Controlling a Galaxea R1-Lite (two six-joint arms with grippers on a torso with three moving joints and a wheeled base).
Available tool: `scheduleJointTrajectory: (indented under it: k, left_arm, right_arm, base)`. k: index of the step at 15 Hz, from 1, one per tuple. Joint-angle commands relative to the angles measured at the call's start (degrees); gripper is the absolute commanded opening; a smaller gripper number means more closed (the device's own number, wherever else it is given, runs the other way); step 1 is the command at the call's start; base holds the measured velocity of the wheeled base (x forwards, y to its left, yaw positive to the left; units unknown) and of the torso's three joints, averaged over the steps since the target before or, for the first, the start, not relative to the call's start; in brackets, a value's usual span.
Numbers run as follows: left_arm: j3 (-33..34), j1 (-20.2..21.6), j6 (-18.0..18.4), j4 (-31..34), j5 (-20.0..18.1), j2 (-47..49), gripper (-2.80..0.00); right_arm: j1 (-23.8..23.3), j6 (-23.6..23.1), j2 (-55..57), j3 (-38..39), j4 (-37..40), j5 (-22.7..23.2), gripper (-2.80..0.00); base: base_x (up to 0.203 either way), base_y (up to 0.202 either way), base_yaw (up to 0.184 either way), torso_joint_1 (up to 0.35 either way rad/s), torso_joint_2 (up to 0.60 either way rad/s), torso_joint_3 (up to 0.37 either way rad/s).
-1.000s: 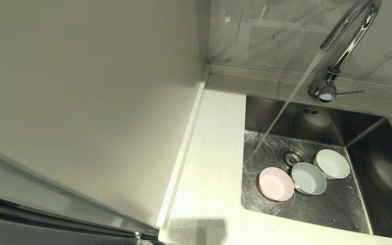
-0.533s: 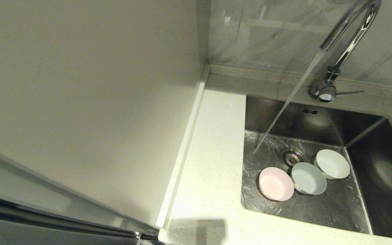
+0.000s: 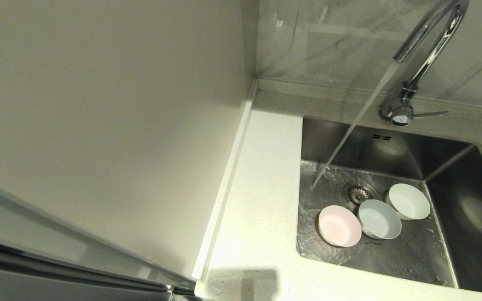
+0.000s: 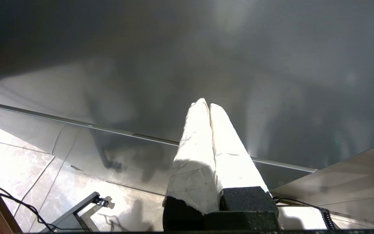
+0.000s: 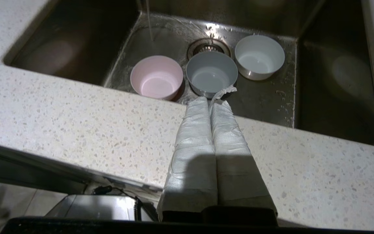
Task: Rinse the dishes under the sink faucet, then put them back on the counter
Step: Wait for the water to rinse the bowl
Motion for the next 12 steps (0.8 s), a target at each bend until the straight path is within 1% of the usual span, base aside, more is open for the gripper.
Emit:
scheduleJointTrajectory:
  k: [1, 12]
  left_arm:
    - [0.0, 0.0, 0.0, 0.0, 0.0, -0.2, -2.80]
    - [0.0, -0.1, 0.0, 0.0, 0.0, -0.2, -2.80]
  right_arm:
    - [0.0, 0.0, 0.2, 0.3, -0.3, 0.0, -2.80]
    - [0.0, 0.0, 0.1, 0.3, -0.4, 0.1, -2.80]
  base:
    - [0.000, 0.000, 0.000, 0.000, 0.00, 0.000]
    - [0.000, 0.000, 0.000, 0.000, 0.00, 0.000]
